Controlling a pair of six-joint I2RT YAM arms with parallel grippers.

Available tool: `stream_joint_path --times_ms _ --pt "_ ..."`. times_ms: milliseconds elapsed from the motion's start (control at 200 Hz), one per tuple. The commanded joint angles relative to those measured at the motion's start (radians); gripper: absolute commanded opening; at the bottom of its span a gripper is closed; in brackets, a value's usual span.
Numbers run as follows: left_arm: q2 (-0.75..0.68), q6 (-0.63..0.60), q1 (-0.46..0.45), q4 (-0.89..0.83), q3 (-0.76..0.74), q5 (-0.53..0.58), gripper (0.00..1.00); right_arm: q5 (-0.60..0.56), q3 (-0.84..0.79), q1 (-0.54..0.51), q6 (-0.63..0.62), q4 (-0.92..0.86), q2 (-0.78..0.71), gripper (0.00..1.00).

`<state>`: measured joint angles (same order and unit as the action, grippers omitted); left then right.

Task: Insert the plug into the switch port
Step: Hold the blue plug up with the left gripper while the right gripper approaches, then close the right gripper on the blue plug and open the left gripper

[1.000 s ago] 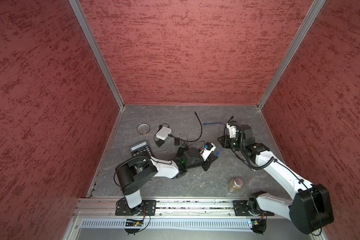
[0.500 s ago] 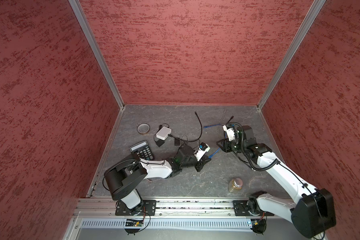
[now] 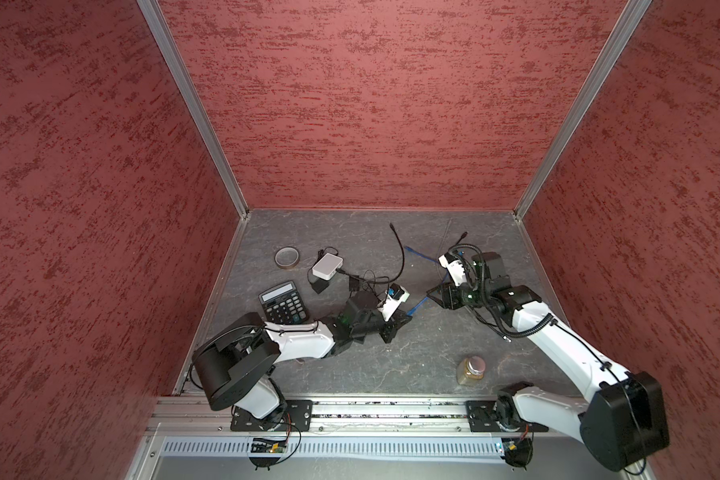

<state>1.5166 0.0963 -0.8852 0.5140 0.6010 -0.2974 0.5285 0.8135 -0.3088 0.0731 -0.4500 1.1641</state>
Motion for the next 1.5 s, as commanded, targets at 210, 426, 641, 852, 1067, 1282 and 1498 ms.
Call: stream_joint_path --times_ms 210,426,641,852,1067,1282,1498 --pt "-0.087 -0.011 0.053 -0.109 -0.033 -0.059 0.12 0.109 -0.068 -0.004 -0.098 0.179 -0.177 0.49" --pt "-0.140 -0.034 0.080 -0.212 -0.032 -0.123 0.12 0.003 -0.158 -0.042 -0.295 0.362 -0.249 0.46" --pt "-0.195 -0.060 0.121 -0.323 -0.032 -0.184 0.12 0.059 -0.195 -0.083 -0.548 0.457 -0.165 0.47" --pt "-0.206 -0.065 0.159 -0.375 -0.029 -0.246 0.12 0.188 -0.262 -0.167 -0.939 0.519 -0.122 0.54" --pt "-0.194 -0.069 0.178 -0.410 -0.013 -0.319 0.12 0.184 -0.219 -0.238 -1.046 0.473 -0.031 0.54" --pt "-0.201 -0.074 0.204 -0.472 0.019 -0.368 0.12 0.153 -0.219 -0.301 -1.083 0.489 -0.001 0.53" --pt "-0.193 -0.070 0.230 -0.483 0.033 -0.441 0.12 0.111 -0.231 -0.346 -1.099 0.534 0.007 0.50"
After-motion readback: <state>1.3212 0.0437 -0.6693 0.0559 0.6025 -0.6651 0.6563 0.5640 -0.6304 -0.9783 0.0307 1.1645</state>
